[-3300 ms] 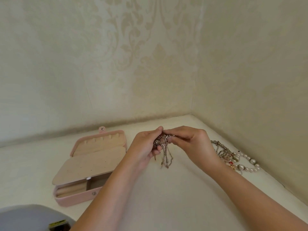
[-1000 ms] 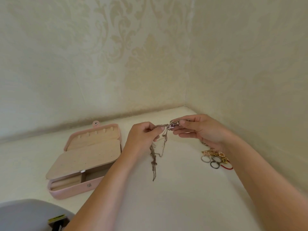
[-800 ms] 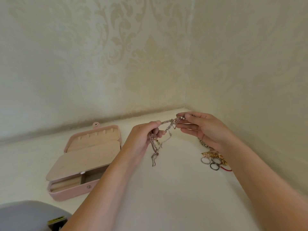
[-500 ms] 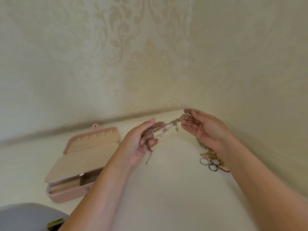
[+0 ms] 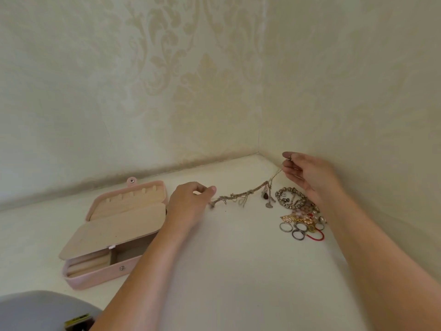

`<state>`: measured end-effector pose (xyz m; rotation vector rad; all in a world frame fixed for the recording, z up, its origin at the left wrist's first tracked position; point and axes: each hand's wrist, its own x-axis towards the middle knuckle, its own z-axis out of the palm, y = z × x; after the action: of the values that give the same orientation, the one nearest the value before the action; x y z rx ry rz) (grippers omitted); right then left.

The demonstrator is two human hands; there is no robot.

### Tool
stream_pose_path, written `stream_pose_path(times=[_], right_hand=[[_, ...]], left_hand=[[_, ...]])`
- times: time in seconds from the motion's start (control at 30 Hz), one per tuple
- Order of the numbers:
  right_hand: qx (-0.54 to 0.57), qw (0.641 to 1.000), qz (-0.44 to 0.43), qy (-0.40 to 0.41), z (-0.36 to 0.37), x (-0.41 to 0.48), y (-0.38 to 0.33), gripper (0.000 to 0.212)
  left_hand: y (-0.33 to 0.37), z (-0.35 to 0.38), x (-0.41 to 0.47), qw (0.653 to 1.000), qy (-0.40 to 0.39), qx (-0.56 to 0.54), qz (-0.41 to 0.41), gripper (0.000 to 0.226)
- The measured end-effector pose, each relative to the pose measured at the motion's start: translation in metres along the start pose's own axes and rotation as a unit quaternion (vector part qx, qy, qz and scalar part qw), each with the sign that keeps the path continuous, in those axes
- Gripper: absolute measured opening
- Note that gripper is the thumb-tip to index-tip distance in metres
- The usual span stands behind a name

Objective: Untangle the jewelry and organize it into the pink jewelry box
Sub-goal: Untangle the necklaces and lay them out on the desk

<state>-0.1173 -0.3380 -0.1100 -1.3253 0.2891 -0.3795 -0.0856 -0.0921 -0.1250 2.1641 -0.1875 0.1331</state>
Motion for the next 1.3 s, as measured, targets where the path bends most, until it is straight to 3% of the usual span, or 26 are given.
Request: stream_pose_path(times=[0.1,0.2,0.3,0.43,0.53,0.6,0.77,1.0,1.17,1.3], right_hand=[[-0.052,0.996,-0.061,0.049,0.003,0.002,0.001,0.023],[0.003,0.997,-0.063,0.053,0.004,0.004,0.002,0.023],[0.163,0.986,0.016,0.022,0.003,0.004,0.0,0.023],[0.353,0.932,0.081,-0.007,0.005,0.004,-0.003,0.024],[0.401,0.912,0.089,-0.006,0.008,0.006,-0.004,0.022],[0.405,0.909,0.102,-0.008,0.009,0.007,-0.003,0.02],[0.27,0.955,0.121,-0.027,0.014,0.008,0.004,0.023],[0.245,0.956,0.149,-0.051,0.027,0.005,0.008,0.027],[0.186,0.972,0.131,-0.054,0.022,0.005,0.006,0.026],[0.12,0.985,0.101,-0.07,0.028,-0.003,0.006,0.024]], left_hand=[[0.004,-0.003,-0.006,0.995,0.064,0.048,0.063,0.05],[0.012,-0.005,-0.01,0.981,0.154,-0.086,0.085,0.054],[0.016,-0.008,-0.01,0.955,0.174,-0.232,0.057,0.049],[0.017,-0.02,-0.006,0.877,0.182,-0.444,-0.014,0.028],[0.014,-0.034,-0.004,0.788,0.179,-0.589,-0.005,0.03],[0.013,-0.045,-0.008,0.765,0.183,-0.617,-0.009,0.036],[0.003,-0.083,-0.019,0.764,0.163,-0.624,-0.034,0.034],[0.011,-0.154,-0.018,0.785,0.173,-0.594,-0.039,0.036],[0.022,-0.185,-0.012,0.844,0.172,-0.507,-0.02,0.036],[0.033,-0.2,-0.006,0.849,0.168,-0.501,0.005,0.031]])
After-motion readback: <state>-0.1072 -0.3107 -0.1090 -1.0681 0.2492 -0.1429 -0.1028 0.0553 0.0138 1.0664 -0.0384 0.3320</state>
